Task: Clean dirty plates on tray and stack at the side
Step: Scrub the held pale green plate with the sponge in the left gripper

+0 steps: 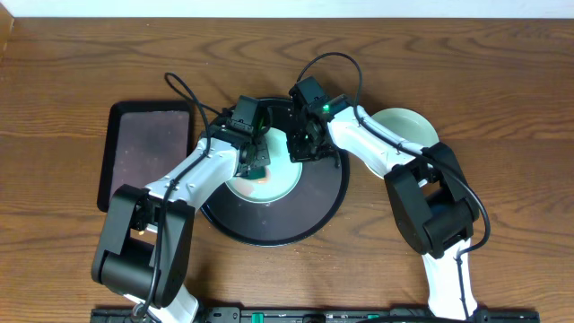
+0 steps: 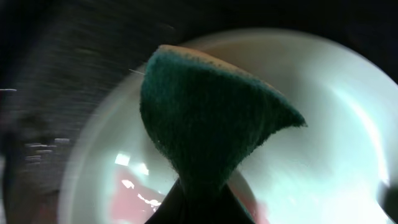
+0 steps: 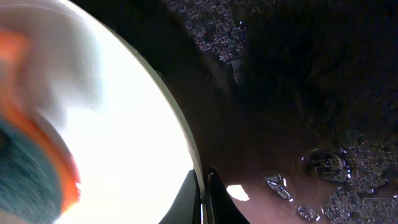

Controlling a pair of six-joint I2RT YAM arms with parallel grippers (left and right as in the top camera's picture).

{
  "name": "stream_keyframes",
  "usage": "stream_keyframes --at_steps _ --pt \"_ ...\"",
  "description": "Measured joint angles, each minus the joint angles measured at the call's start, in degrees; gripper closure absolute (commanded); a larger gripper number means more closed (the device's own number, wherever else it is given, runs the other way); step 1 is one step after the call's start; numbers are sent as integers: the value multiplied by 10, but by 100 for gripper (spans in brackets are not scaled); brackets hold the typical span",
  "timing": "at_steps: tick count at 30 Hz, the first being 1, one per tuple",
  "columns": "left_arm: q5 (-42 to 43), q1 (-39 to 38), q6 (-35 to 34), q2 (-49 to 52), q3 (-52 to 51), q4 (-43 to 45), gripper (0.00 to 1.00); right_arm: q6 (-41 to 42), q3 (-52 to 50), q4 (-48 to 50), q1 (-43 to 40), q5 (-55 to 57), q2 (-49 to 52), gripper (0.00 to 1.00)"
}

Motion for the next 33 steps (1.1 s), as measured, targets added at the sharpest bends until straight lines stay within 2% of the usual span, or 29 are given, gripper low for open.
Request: stream_keyframes --at_steps 3,7,11,15,18,21,24,27,33 --pt "-26 0 -22 0 0 -12 93 0 0 0 0 0 0 99" --pt "-3 1 -5 0 1 -40 93 0 0 0 0 0 0 99" --pt "78 7 54 0 2 -74 93 0 0 0 0 0 0 99" --pt "174 10 119 0 2 -71 93 0 0 0 0 0 0 99" --pt "227 7 148 0 0 -38 93 0 0 0 0 0 0 99" --pt "241 3 162 1 0 17 93 0 0 0 0 0 0 99" --pt "204 2 169 1 0 56 93 0 0 0 0 0 0 99" --pt "129 2 170 1 0 71 92 0 0 0 0 0 0 99" --pt "-49 2 129 1 0 39 93 0 0 0 0 0 0 99"
